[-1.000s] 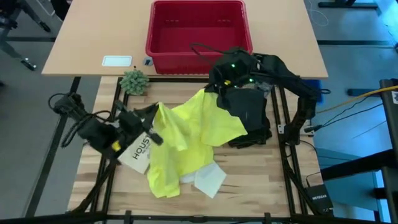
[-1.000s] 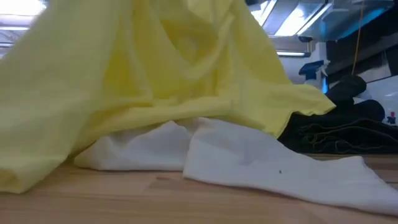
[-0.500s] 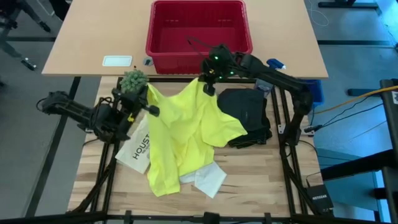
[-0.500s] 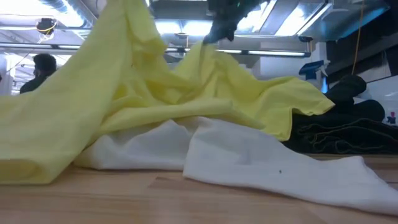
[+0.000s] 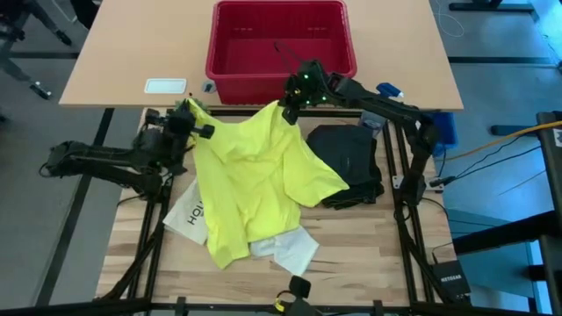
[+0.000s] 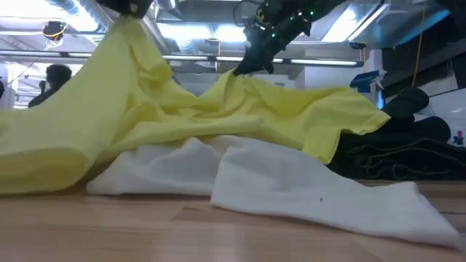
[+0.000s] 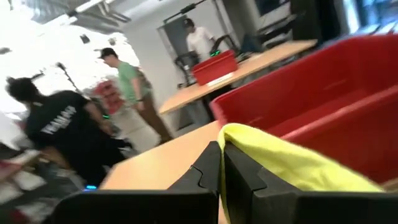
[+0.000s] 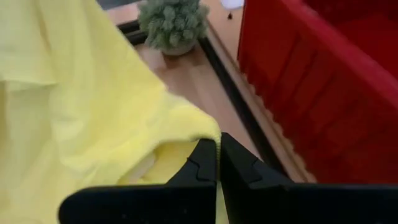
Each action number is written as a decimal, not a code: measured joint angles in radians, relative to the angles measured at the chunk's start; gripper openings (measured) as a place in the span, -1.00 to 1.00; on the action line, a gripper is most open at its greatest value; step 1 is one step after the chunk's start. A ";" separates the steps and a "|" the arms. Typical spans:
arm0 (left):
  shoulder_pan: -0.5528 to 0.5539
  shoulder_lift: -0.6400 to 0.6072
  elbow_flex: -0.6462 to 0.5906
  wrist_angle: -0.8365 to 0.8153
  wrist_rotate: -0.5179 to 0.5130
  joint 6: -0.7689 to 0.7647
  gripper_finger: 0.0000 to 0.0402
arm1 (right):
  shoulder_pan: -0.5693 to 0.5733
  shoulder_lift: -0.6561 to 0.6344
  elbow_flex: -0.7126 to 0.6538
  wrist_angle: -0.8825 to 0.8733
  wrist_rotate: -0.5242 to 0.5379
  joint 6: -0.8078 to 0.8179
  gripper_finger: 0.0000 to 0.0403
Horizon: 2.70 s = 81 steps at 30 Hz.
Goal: Fold laundry
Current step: Fold the yellow shirt
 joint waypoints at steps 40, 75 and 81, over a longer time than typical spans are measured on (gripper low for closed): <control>-0.040 -0.233 -0.025 -0.120 0.000 -0.092 0.17 | 0.090 -0.064 0.095 -0.306 -0.405 -0.134 -0.17; -0.543 -0.217 -0.286 -0.105 0.003 -0.845 0.19 | 0.087 -0.095 0.095 -0.460 -0.389 -0.150 -0.18; -0.597 -0.198 -0.252 -0.082 -0.001 -0.755 0.19 | 0.087 -0.095 0.095 -0.489 -0.390 -0.160 -0.18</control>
